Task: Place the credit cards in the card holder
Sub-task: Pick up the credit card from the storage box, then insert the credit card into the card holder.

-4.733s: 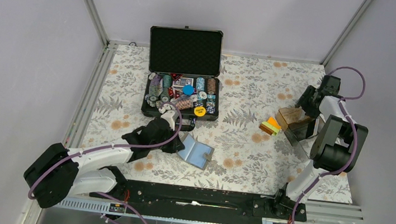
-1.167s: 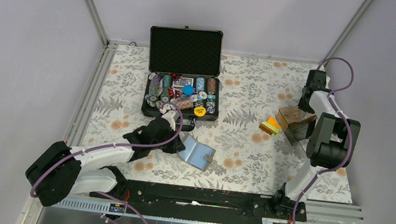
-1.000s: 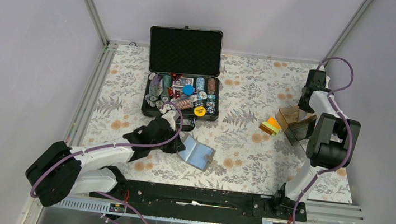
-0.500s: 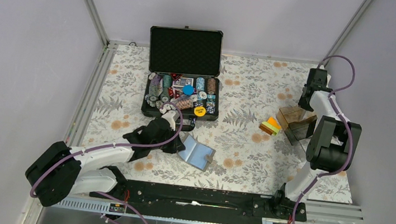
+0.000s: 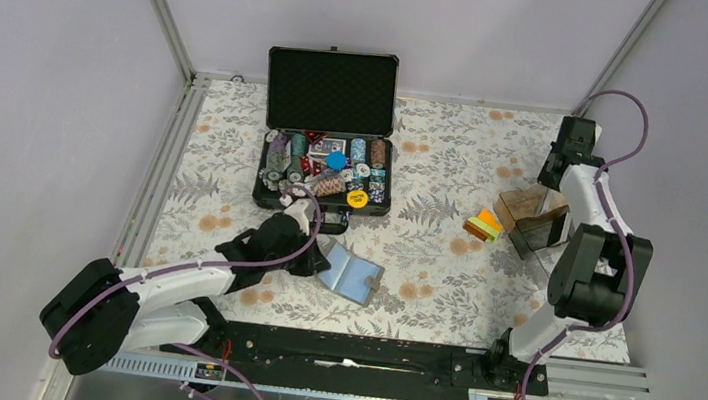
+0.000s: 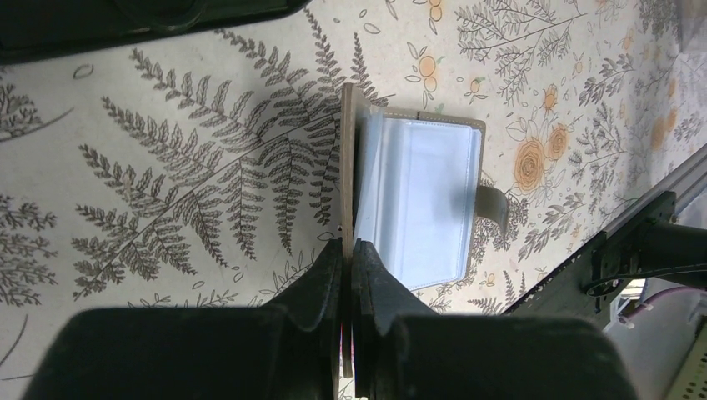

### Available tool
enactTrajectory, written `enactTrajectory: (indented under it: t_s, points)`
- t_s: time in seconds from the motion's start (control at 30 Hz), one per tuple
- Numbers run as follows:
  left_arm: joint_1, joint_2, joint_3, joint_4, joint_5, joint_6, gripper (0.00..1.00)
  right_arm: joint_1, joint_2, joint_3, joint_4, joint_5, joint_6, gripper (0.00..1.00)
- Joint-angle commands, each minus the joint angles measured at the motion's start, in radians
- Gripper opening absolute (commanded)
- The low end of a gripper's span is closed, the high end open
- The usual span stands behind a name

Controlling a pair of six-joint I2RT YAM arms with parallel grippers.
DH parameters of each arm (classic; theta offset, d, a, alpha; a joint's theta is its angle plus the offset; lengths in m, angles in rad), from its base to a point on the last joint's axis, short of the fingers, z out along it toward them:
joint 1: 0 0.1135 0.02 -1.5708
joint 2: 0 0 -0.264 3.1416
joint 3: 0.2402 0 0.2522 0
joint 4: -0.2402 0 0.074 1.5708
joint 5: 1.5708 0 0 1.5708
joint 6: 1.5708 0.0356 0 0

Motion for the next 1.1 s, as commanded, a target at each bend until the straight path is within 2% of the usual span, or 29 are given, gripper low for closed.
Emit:
enactTrajectory:
  t_s: [0.0,0.17,0.3,0.43,0.57,0.7,0.87,1.07]
  points:
    - [0.004,-0.024,-0.049,0.089,0.004,-0.108,0.00,0.010,-0.139,0.039,-0.008,-0.042,0.038,0.00]
    - [0.003,-0.041,-0.130,0.175,-0.009,-0.242,0.00,0.034,-0.268,-0.005,-0.004,-0.142,0.090,0.00]
    - [-0.001,-0.104,-0.184,0.208,-0.076,-0.333,0.00,0.076,-0.410,-0.115,0.057,-0.327,0.196,0.00]
    - [-0.013,-0.187,-0.222,0.198,-0.171,-0.406,0.00,0.207,-0.549,-0.267,0.156,-0.459,0.318,0.00]
    - [-0.049,-0.266,-0.251,0.177,-0.254,-0.464,0.00,0.390,-0.623,-0.414,0.267,-0.490,0.441,0.00]
    - [-0.093,-0.310,-0.271,0.162,-0.335,-0.515,0.00,0.597,-0.638,-0.536,0.465,-0.486,0.553,0.00]
    - [-0.116,-0.277,-0.277,0.187,-0.371,-0.540,0.00,0.826,-0.581,-0.645,0.666,-0.440,0.660,0.00]
    - [-0.128,-0.212,-0.289,0.244,-0.363,-0.568,0.00,1.018,-0.468,-0.729,0.860,-0.366,0.751,0.00]
